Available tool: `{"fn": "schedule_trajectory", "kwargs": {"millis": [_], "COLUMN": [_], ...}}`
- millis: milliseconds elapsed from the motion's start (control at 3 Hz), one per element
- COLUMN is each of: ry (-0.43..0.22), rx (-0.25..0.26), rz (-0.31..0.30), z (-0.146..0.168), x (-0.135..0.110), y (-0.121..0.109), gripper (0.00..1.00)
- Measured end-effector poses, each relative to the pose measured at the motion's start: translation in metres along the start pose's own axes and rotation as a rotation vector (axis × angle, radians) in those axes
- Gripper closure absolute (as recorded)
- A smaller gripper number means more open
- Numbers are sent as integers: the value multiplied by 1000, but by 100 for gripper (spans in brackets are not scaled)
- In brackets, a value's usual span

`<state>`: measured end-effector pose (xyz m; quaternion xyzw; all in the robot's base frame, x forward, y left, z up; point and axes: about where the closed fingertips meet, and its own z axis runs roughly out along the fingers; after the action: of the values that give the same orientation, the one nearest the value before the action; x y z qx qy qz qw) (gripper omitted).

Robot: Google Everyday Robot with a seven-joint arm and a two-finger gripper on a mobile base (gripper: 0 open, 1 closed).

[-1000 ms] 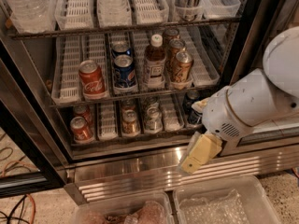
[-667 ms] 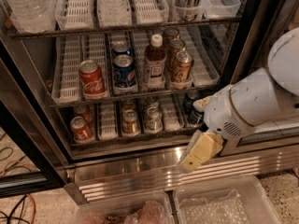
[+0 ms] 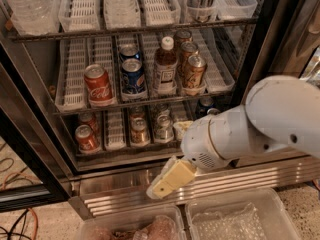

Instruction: Pick coke can from middle shelf of fridge

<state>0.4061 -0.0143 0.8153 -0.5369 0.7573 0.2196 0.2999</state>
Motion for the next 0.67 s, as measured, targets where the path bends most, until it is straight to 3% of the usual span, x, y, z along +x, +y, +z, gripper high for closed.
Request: {"fn": "schedule_trajectory", "kwargs": {"millis": [333,667], "ry": [-148,-240], "rx": [-2,40], "rz": [-10,-73], "z": [41,52], "x": [-23,-64], "y": [20,25], "gripper": [0,0]}}
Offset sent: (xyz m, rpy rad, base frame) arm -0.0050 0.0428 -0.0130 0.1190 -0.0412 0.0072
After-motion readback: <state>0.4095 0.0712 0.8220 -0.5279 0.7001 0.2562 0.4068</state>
